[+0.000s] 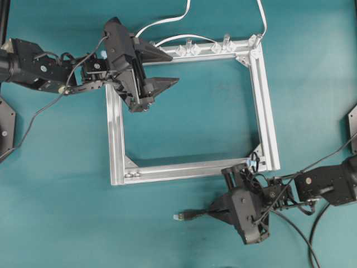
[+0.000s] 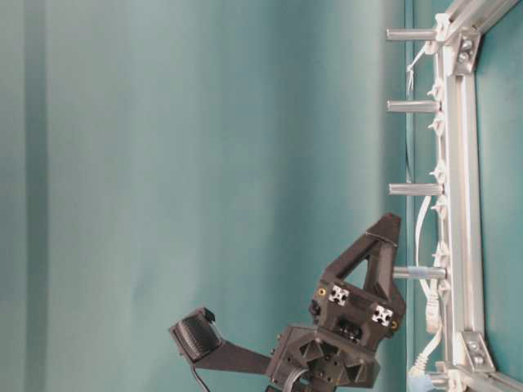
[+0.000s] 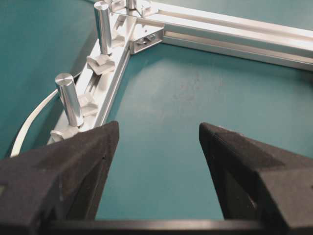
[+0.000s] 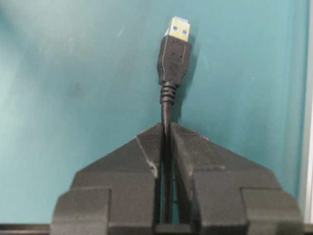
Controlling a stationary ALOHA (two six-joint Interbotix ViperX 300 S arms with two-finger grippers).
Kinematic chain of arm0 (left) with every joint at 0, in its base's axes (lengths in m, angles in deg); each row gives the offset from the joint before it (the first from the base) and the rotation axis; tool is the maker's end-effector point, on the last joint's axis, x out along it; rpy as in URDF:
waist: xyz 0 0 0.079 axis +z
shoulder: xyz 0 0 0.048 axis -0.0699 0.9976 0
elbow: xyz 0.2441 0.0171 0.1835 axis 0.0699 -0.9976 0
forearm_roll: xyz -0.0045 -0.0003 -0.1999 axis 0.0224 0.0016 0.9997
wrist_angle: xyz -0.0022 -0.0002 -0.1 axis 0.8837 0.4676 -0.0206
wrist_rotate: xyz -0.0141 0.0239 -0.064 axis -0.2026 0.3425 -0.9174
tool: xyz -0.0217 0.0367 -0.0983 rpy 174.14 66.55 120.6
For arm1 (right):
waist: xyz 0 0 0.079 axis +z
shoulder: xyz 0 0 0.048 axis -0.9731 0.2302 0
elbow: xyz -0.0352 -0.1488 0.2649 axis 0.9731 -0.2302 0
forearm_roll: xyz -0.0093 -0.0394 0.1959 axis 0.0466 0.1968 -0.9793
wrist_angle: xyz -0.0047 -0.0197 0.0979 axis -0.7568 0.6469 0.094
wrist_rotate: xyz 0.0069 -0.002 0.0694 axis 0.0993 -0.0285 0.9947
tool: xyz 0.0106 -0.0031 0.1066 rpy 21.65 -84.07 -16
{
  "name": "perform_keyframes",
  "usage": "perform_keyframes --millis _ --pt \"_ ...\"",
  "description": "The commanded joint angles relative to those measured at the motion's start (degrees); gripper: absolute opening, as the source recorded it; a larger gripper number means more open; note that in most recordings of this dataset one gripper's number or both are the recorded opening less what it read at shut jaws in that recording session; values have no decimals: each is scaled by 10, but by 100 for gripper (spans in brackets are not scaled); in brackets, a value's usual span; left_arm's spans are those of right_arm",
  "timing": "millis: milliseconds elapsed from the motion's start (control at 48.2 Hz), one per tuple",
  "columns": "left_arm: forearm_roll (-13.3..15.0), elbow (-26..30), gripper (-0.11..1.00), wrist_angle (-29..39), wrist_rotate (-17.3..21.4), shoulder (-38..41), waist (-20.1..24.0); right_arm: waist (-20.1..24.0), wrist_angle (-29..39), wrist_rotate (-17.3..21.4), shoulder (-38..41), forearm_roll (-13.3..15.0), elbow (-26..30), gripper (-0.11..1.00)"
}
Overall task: Insert the wire through the string loop located on the right side.
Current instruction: 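Close the right gripper on the cable just behind the USB plug, then lift the cable with the right gripper and move it rightward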
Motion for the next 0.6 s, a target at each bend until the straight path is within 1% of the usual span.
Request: perform_keyframes --millis 0,145,270,581 --pt "-1 5 74 -3 -1 -11 -2 -4 17 -10 -38 0 11 6" --pt "-1 5 74 1 -1 -11 -2 -4 40 -21 -67 0 18 6" --pt "-1 5 74 5 -1 -12 -2 -5 48 -21 -81 0 22 6" --pt "-2 5 74 6 -1 -14 -1 -7 53 -21 -81 0 18 6"
